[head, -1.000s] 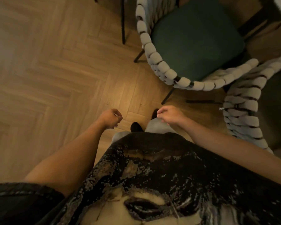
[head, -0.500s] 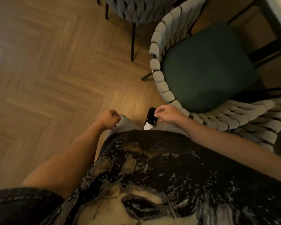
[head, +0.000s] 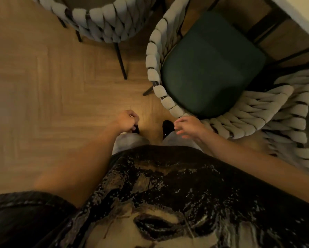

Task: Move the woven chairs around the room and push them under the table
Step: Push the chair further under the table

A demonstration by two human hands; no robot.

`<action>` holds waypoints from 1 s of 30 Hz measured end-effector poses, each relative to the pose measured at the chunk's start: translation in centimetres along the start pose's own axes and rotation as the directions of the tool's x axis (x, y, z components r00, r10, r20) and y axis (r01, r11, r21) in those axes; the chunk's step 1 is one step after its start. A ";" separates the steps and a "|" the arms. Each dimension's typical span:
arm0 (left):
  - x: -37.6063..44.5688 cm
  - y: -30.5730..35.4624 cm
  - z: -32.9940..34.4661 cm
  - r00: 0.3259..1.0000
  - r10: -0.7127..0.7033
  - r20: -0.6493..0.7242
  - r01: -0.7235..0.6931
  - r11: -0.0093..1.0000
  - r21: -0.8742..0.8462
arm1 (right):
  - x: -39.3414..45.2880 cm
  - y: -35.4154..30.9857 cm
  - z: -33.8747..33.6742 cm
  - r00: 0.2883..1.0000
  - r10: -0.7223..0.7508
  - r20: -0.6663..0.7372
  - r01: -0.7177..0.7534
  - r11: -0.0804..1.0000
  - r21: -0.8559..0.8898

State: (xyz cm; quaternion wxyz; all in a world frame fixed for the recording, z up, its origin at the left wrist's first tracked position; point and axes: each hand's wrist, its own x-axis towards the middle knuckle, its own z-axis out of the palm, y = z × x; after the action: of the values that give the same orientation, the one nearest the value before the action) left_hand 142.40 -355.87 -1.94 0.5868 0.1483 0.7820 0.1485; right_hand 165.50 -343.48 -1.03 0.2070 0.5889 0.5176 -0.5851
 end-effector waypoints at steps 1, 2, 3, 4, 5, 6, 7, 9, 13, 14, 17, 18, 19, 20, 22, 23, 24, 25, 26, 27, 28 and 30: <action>0.5 0.7 -0.6 1.000 -0.001 0.016 0.001 1.000 0.004 | 0.1 0.1 0.2 0.999 0.045 -0.002 -0.044 0.990 0.130; 1.0 1.4 -1.0 0.999 -0.003 0.032 0.003 1.000 0.015 | 0.1 0.2 0.4 0.996 0.084 0.004 -0.082 0.965 0.251; 1.5 2.0 -1.4 0.999 -0.007 0.049 0.005 0.999 0.034 | 0.0 0.2 0.6 0.993 0.120 0.010 -0.116 0.931 0.347; 1.9 2.6 -1.8 0.998 -0.008 0.065 0.004 0.998 0.059 | -0.1 0.2 0.8 0.988 0.150 0.020 -0.145 0.894 0.424; 2.4 3.2 -2.1 0.997 -0.009 0.080 0.002 0.996 0.089 | -0.3 0.3 1.0 0.984 0.177 0.032 -0.171 0.862 0.476; 2.8 3.7 -2.3 0.996 -0.008 0.093 -0.004 0.992 0.123 | -0.5 0.5 1.3 0.979 0.199 0.048 -0.194 0.828 0.525; 3.1 4.4 -2.3 0.994 -0.007 0.105 -0.010 0.987 0.160 | -0.8 0.8 1.4 0.973 0.222 0.059 -0.215 0.788 0.577; 3.7 5.6 -2.1 0.994 0.006 0.114 -0.029 0.979 0.202 | -1.0 1.6 1.6 0.958 0.275 0.087 -0.256 0.674 0.693; 4.6 7.6 -0.6 0.992 0.015 0.126 -0.039 0.981 0.188 | -0.9 3.8 1.7 0.923 0.361 0.134 -0.288 0.413 0.864; 4.8 8.1 -0.2 0.992 0.001 0.129 -0.021 0.988 0.152 | -0.6 4.4 1.6 0.919 0.370 0.135 -0.267 0.332 0.905; 5.0 9.6 1.0 0.991 -0.068 0.118 0.067 0.998 0.014 | 0.2 5.9 1.0 0.912 0.390 0.129 -0.181 0.099 0.979; 5.1 10.0 1.5 0.989 -0.091 0.118 0.094 0.995 -0.028 | 0.6 6.3 0.7 0.912 0.389 0.128 -0.152 0.030 0.988; 5.2 10.3 1.8 0.986 -0.111 0.123 0.120 0.991 -0.066 | 1.0 6.7 0.4 0.914 0.384 0.128 -0.125 -0.031 0.992; 5.5 10.4 2.2 0.984 -0.127 0.128 0.141 0.984 -0.107 | 1.5 7.1 0.1 0.919 0.374 0.127 -0.102 -0.086 0.991; 6.2 10.5 2.8 0.980 -0.141 0.139 0.167 0.967 -0.192 | 2.4 7.7 -0.6 0.924 0.362 0.119 -0.055 -0.183 0.982; 6.5 10.6 3.2 0.979 -0.145 0.146 0.177 0.955 -0.236 | 2.7 7.9 -0.9 0.923 0.366 0.119 -0.035 -0.229 0.973; 6.8 10.8 3.5 0.977 -0.150 0.150 0.188 0.940 -0.286 | 3.0 8.1 -1.2 0.922 0.369 0.119 -0.017 -0.266 0.964; 7.1 11.0 4.0 0.976 -0.153 0.153 0.198 0.919 -0.342 | 3.4 8.3 -1.5 0.920 0.374 0.118 -0.006 -0.287 0.958; 7.5 11.4 4.4 0.975 -0.160 0.154 0.209 0.895 -0.393 | 3.7 8.4 -1.8 0.920 0.375 0.117 0.000 -0.298 0.955; 7.8 11.8 4.8 0.974 -0.168 0.149 0.217 0.875 -0.432 | 3.9 8.5 -2.1 0.918 0.380 0.116 0.003 -0.298 0.954; 8.1 12.1 5.1 0.974 -0.178 0.138 0.222 0.861 -0.458 | 4.2 8.6 -2.2 0.918 0.381 0.111 0.007 -0.295 0.956; 8.9 12.6 5.4 0.973 -0.204 0.106 0.229 0.840 -0.491 | 4.6 8.7 -2.4 0.919 0.379 0.110 0.008 -0.298 0.955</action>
State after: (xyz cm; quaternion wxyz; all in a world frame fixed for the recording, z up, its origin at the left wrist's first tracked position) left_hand 145.90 -340.43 -6.06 0.6373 -0.0944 0.7137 0.2749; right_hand 173.00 -343.01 -7.81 -0.3148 0.6594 -0.2306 -0.6426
